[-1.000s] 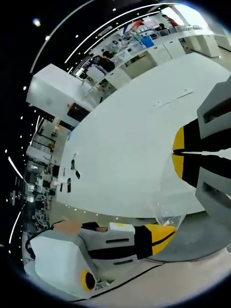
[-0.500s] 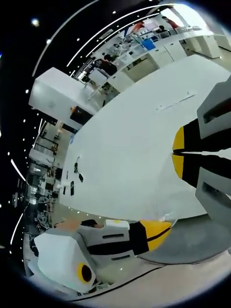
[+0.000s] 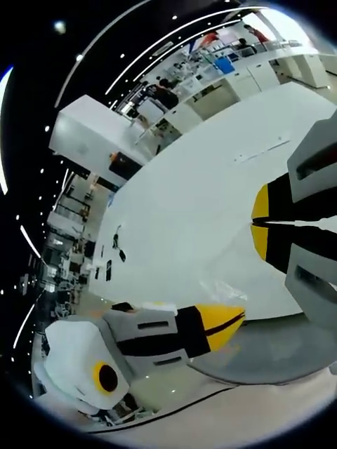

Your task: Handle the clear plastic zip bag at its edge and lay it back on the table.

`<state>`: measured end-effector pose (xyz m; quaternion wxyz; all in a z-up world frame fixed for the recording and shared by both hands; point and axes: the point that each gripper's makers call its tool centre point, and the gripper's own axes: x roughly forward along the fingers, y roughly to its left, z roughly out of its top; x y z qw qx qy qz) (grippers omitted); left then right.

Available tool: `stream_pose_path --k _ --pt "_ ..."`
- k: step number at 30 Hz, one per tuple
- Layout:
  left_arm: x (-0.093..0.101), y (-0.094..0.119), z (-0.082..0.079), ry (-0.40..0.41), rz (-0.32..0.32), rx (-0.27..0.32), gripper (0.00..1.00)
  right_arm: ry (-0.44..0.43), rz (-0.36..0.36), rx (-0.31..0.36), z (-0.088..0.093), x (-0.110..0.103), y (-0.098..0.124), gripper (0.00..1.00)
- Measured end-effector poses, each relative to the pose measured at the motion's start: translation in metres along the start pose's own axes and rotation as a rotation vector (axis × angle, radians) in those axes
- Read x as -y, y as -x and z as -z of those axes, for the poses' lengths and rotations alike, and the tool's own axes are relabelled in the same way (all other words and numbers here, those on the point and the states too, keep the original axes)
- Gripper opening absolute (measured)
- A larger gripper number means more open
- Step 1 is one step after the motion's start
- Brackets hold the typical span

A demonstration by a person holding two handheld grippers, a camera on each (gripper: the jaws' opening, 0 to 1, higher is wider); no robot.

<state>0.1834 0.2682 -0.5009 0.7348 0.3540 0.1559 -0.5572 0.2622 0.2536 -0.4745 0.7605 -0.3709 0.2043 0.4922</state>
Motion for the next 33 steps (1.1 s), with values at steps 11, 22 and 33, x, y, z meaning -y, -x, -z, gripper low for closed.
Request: stream_pose_path --k 11,22,33 --pt "-0.015 0.005 -0.003 0.014 -0.066 0.021 0.00 0.024 -0.011 0.002 -0.004 -0.003 0.002 0.00" --pt "-0.024 0.007 -0.006 0.038 -0.108 0.051 0.02 0.047 -0.021 -0.004 -0.004 -0.006 0.001 0.00" --pt "-0.032 0.014 -0.008 0.068 -0.156 0.083 0.07 0.063 -0.022 -0.014 -0.001 -0.005 0.001 0.00"
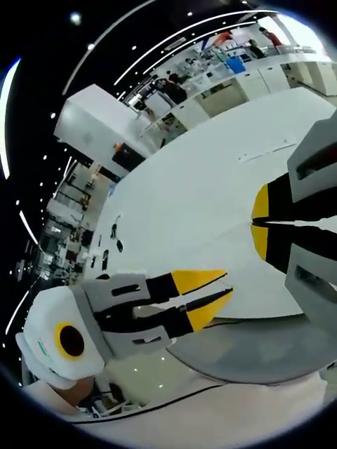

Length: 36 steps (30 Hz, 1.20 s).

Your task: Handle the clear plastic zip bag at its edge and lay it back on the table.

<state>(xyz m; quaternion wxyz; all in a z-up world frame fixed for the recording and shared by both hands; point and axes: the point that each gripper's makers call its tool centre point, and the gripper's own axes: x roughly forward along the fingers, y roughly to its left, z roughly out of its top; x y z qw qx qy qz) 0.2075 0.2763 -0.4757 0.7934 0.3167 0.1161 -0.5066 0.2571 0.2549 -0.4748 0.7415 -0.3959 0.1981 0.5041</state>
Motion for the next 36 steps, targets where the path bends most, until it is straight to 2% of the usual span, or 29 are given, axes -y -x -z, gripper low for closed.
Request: stream_pose_path --k 5,16,21,28,36 --pt "-0.001 0.003 0.000 0.026 -0.014 0.013 0.09 0.003 0.000 -0.007 0.002 0.002 0.000 0.00" --pt "-0.003 0.014 0.010 0.191 -0.069 0.064 0.16 -0.002 0.010 -0.021 0.010 0.011 -0.002 0.00" --pt "-0.008 0.018 0.018 0.264 -0.098 0.082 0.18 0.003 0.015 -0.025 0.012 0.016 -0.004 0.00" --pt "-0.012 0.020 0.028 0.392 -0.127 0.105 0.27 0.021 0.027 -0.030 0.015 0.023 -0.008 0.00" --pt "-0.012 0.021 0.043 0.459 -0.149 0.118 0.33 0.050 0.038 -0.039 0.017 0.033 -0.020 0.00"
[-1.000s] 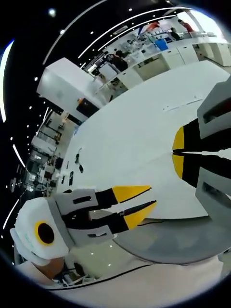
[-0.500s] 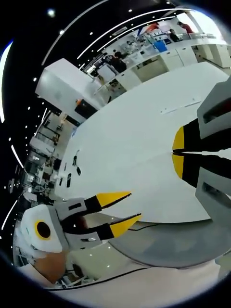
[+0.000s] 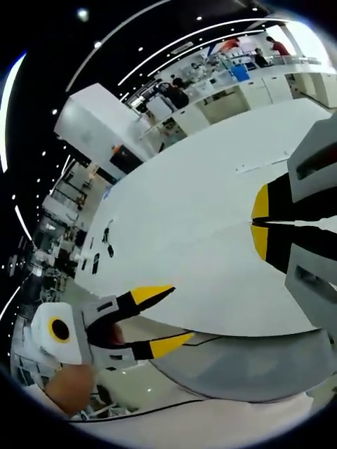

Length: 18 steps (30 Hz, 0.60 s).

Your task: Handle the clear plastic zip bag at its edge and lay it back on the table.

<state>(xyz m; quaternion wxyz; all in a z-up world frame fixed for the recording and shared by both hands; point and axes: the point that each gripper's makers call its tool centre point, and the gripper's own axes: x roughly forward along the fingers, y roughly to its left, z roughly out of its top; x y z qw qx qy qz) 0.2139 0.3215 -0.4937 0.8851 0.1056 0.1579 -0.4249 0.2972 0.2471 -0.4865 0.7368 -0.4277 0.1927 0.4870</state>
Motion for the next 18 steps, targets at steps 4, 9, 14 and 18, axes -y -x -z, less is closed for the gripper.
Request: stream_pose_path --k 4,9,14,18 --pt "-0.003 0.001 0.008 0.032 -0.012 -0.009 0.36 0.000 0.007 0.008 0.003 0.009 -0.012 0.00" --pt "-0.010 0.004 0.012 0.060 -0.036 -0.006 0.40 -0.006 0.026 0.024 0.002 0.021 -0.025 0.00" --pt "-0.015 0.005 0.016 0.084 -0.054 -0.008 0.42 0.003 0.053 0.023 0.004 0.037 -0.037 0.00" --pt "-0.017 0.006 0.022 0.105 -0.062 -0.016 0.42 0.010 0.076 0.020 0.006 0.050 -0.049 0.00"
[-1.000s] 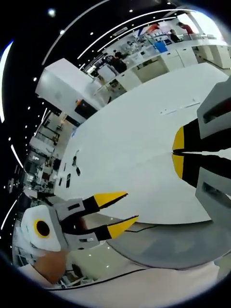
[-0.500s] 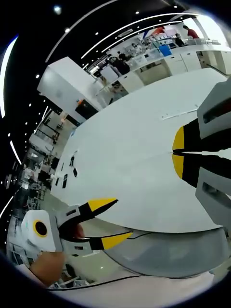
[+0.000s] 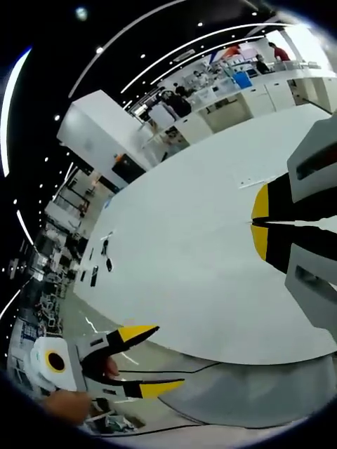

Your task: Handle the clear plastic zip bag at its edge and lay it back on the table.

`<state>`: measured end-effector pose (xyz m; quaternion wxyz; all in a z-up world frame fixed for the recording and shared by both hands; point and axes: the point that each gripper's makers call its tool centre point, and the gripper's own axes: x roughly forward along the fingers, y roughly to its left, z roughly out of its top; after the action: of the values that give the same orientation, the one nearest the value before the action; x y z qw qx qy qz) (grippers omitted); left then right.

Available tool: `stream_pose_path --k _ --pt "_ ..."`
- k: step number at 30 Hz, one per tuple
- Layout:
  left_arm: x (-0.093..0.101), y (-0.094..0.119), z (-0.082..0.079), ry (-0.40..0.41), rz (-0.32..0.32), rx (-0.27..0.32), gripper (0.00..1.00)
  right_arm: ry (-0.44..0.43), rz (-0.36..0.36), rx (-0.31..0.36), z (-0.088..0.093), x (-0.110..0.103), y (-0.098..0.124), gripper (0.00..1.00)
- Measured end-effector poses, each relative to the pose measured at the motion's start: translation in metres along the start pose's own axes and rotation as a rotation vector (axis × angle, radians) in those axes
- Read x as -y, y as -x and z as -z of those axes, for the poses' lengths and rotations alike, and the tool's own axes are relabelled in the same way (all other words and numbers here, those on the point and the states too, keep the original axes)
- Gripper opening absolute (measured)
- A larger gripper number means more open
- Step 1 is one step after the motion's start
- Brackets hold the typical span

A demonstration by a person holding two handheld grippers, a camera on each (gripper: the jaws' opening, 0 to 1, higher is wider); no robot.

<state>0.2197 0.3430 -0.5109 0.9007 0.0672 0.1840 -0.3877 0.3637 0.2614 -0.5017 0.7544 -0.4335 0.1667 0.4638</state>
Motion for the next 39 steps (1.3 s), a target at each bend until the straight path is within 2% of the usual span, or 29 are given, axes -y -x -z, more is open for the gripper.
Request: stream_pose_path --k 8,13,15,17,20,23,26,29,33,39 --pt "-0.006 0.000 0.001 0.028 -0.020 0.001 0.42 0.057 0.061 -0.028 0.014 0.025 -0.025 0.00" --pt "-0.006 -0.001 0.002 0.035 -0.023 -0.009 0.42 0.057 0.081 -0.036 0.020 0.042 -0.037 0.00" --pt "-0.006 -0.002 0.001 0.037 -0.024 -0.012 0.42 0.053 0.084 -0.036 0.020 0.045 -0.039 0.00" --pt "-0.007 -0.003 0.002 0.040 -0.023 -0.016 0.41 0.085 0.095 -0.042 0.022 0.049 -0.042 0.00" --pt "-0.009 -0.004 0.003 0.044 -0.025 -0.019 0.41 0.112 0.111 -0.059 0.031 0.057 -0.053 0.00" --pt "-0.009 -0.005 0.004 0.051 -0.029 -0.020 0.41 0.134 0.132 -0.062 0.033 0.057 -0.054 0.00" --pt "-0.010 -0.005 0.005 0.055 -0.031 -0.022 0.41 0.174 0.154 -0.070 0.039 0.050 -0.061 0.00" --pt "-0.012 -0.005 0.007 0.061 -0.035 -0.024 0.41 0.201 0.134 -0.066 0.044 0.034 -0.069 0.00" --pt "-0.014 -0.005 0.010 0.070 -0.038 -0.028 0.41 0.225 0.091 -0.071 0.053 0.003 -0.079 0.00" --pt "-0.012 -0.006 0.013 0.086 -0.034 -0.028 0.40 0.201 0.047 -0.078 0.066 -0.040 -0.090 0.00"
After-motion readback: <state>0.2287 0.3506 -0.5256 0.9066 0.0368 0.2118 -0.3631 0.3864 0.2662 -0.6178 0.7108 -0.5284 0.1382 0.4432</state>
